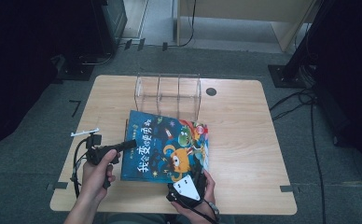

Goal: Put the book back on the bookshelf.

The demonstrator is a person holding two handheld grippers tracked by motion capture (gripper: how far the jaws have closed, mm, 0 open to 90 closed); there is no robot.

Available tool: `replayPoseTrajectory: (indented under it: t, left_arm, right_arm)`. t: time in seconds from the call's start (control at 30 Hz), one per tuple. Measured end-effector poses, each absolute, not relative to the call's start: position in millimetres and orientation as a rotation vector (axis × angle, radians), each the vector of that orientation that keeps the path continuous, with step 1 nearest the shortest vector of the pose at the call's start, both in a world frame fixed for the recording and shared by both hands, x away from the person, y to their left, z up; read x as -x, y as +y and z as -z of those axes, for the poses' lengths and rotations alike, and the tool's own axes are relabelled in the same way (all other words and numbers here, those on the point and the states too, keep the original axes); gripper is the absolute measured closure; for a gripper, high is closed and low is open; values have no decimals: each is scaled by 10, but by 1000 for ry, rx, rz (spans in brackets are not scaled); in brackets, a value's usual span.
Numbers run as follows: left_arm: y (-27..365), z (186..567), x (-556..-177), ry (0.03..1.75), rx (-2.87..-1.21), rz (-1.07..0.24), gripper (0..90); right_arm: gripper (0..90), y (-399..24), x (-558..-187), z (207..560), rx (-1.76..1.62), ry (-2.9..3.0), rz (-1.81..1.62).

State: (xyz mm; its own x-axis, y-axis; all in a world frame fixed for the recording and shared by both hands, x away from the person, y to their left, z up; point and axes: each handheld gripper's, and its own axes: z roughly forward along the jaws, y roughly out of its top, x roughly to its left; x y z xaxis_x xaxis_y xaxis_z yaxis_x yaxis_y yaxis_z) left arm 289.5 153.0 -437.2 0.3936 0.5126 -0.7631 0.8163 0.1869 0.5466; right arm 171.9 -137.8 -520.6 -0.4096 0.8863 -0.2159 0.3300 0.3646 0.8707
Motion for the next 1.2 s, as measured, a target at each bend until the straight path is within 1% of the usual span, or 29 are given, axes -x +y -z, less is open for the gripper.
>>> replayPoseTrajectory:
  t: [0.03, 0.07, 0.1, 0.13, 0.23, 0.33, 0.43, 0.47, 0.5, 0.53, 0.57, 0.73, 0.8, 0.83, 0.9, 0.93, 0.97, 1.0, 1.03, 1.07, 1.1, 1.17, 1.2]
  left_arm:
    - [1530, 4372, -2895, 1260, -1471, 323, 752]
    - [1527, 4390, -2904, 1263, -1478, 320, 748]
    - [1527, 4390, -2904, 1263, -1478, 320, 746]
    - [1521, 4398, -2911, 1259, -1485, 322, 742]
    - [1515, 4388, -2912, 1255, -1503, 316, 711]
    - [1502, 4361, -2917, 1243, -1551, 301, 629]
    - [1510, 4327, -2920, 1240, -1570, 289, 518]
    - [1515, 4306, -2918, 1233, -1589, 277, 497]
    - [1515, 4306, -2918, 1233, -1589, 277, 462]
    - [1499, 4265, -2917, 1209, -1628, 265, 429]
    - [1489, 4248, -2915, 1197, -1642, 259, 415]
    - [1477, 4194, -2936, 1176, -1671, 263, 388]
    - [1475, 4189, -2940, 1170, -1681, 271, 365]
    - [1475, 4189, -2940, 1170, -1681, 271, 345]
    - [1459, 4179, -2948, 1150, -1735, 286, 269]
    - [1459, 4179, -2948, 1150, -1735, 286, 243]
    - [1459, 4168, -2951, 1152, -1749, 294, 243]
    - [1461, 4133, -2956, 1152, -1767, 312, 198]
    - [1461, 4133, -2956, 1152, -1767, 312, 178]
    - [1458, 4113, -2955, 1146, -1781, 309, 171]
    - [1448, 4095, -2952, 1136, -1796, 310, 171]
    - [1381, 4047, -2928, 1120, -1845, 264, 136]
    - [1381, 4047, -2928, 1120, -1845, 264, 132]
  right_arm:
    - [177, -1378, -1719, 5206, -1054, 1920, -1002]
    - [271, -1385, -1692, 5205, -1030, 1908, -1024]
    - [271, -1385, -1692, 5205, -1030, 1908, -1024]
    - [306, -1397, -1672, 5203, -1032, 1891, -1037]
    - [341, -1404, -1664, 5204, -1022, 1892, -1039]
    - [360, -1404, -1653, 5205, -1017, 1885, -1040]
    - [413, -1421, -1640, 5202, -1012, 1875, -1068]
    - [430, -1426, -1635, 5201, -1017, 1877, -1080]
    - [430, -1426, -1635, 5201, -1017, 1877, -1080]
    - [443, -1441, -1654, 5196, -1036, 1886, -1095]
    - [446, -1448, -1661, 5195, -1044, 1887, -1101]
    - [507, -1440, -1626, 5199, -1009, 1865, -1101]
    - [516, -1440, -1617, 5199, -1004, 1865, -1109]
    - [516, -1440, -1617, 5199, -1004, 1865, -1109]
    - [526, -1434, -1615, 5202, -987, 1878, -1101]
    - [530, -1431, -1615, 5202, -981, 1883, -1100]
    - [530, -1431, -1615, 5202, -981, 1883, -1100]
    - [540, -1426, -1606, 5203, -973, 1889, -1103]
    - [548, -1427, -1604, 5202, -971, 1891, -1109]
    - [566, -1432, -1604, 5200, -980, 1888, -1119]
    - [566, -1432, -1604, 5200, -980, 1888, -1119]
    - [566, -1454, -1615, 5197, -1002, 1876, -1134]
    - [566, -1448, -1613, 5198, -1000, 1873, -1128]
